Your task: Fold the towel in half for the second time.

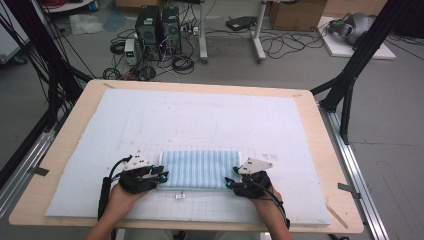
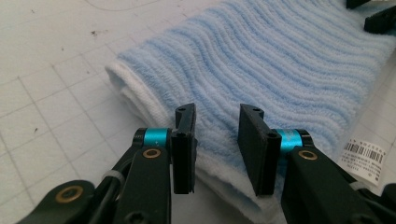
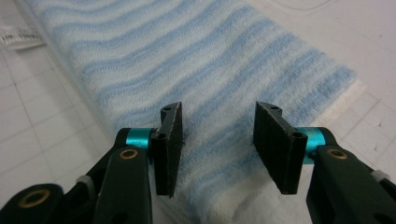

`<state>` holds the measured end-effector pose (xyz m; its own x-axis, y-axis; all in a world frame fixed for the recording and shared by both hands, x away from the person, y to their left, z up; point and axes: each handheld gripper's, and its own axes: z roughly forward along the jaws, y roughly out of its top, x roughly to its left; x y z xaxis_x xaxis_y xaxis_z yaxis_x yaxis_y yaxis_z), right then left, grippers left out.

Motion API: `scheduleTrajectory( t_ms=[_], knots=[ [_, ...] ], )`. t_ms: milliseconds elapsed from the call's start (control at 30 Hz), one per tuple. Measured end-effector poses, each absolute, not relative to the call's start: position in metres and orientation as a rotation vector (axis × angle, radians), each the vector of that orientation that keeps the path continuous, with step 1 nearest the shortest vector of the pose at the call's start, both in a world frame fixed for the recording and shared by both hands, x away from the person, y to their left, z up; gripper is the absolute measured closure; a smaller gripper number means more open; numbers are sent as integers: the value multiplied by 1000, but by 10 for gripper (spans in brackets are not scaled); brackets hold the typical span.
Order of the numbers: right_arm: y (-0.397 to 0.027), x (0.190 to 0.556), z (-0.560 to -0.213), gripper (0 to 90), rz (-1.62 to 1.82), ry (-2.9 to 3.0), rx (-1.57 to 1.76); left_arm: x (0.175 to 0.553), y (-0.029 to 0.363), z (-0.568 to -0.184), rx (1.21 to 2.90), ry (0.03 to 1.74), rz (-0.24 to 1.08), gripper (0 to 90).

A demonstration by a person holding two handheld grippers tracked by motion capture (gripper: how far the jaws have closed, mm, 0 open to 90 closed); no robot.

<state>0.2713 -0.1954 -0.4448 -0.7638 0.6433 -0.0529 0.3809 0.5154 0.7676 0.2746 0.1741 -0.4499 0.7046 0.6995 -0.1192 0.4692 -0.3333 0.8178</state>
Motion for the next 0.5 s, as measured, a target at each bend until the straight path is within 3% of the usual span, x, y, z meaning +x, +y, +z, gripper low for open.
scheduleTrajectory(
  t_ms=[300,400,500],
  knots=[
    [-206,267,-444,486,1184,2449,890,276,180,-449,1992,899,279,654],
    [-214,265,-438,467,1272,2421,903,282,187,-446,1938,917,278,559],
    [-223,266,-427,464,1347,2352,898,290,199,-440,1849,935,296,528]
  ],
)
